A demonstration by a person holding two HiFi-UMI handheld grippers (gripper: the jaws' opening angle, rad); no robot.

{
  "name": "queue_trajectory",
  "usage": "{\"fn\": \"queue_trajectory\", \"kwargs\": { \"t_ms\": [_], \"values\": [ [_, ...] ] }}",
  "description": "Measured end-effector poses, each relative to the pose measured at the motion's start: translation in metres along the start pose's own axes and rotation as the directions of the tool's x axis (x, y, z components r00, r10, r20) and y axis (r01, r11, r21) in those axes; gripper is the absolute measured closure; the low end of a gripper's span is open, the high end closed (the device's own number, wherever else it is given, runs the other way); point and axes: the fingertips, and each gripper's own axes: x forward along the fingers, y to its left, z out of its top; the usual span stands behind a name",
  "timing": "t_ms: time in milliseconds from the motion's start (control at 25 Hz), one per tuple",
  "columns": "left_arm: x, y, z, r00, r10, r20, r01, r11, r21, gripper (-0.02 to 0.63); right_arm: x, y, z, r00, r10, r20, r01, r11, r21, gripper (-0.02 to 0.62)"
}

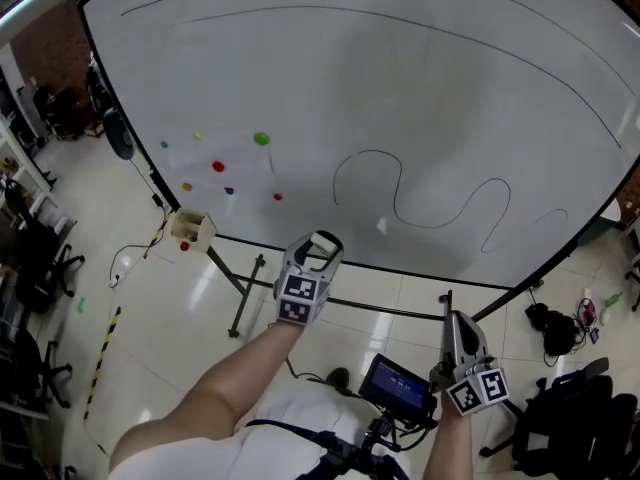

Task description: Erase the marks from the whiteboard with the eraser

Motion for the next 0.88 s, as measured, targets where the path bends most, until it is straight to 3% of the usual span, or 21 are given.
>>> {"fn": "queue_trajectory", "kwargs": {
  "t_ms": [200,480,680,880],
  "values": [
    [0.034,0.022,0.012,0.999,0.045,0.003,-0.045,0.999,0.0,0.307,0.026,-0.014,0.0,1.0,-0.005,-0.011,0.005,1.0,-0.022,0.58],
    [0.056,0.023,0.024,0.998,-0.032,0.061,0.032,0.999,0.013,0.308,0.067,-0.019,-0.011,1.0,-0.015,-0.023,0.014,0.999,-0.046,0.58],
    [0.065,0.027,0.029,0.993,-0.027,0.116,0.026,1.0,0.014,0.308,0.088,-0.019,-0.026,0.999,-0.019,-0.051,0.016,0.999,-0.049,0.58],
    [0.071,0.029,0.023,0.995,-0.012,0.096,0.013,1.0,-0.009,0.311,0.106,-0.023,-0.026,0.999,-0.008,-0.054,0.005,0.998,-0.062,0.58]
  ]
}}
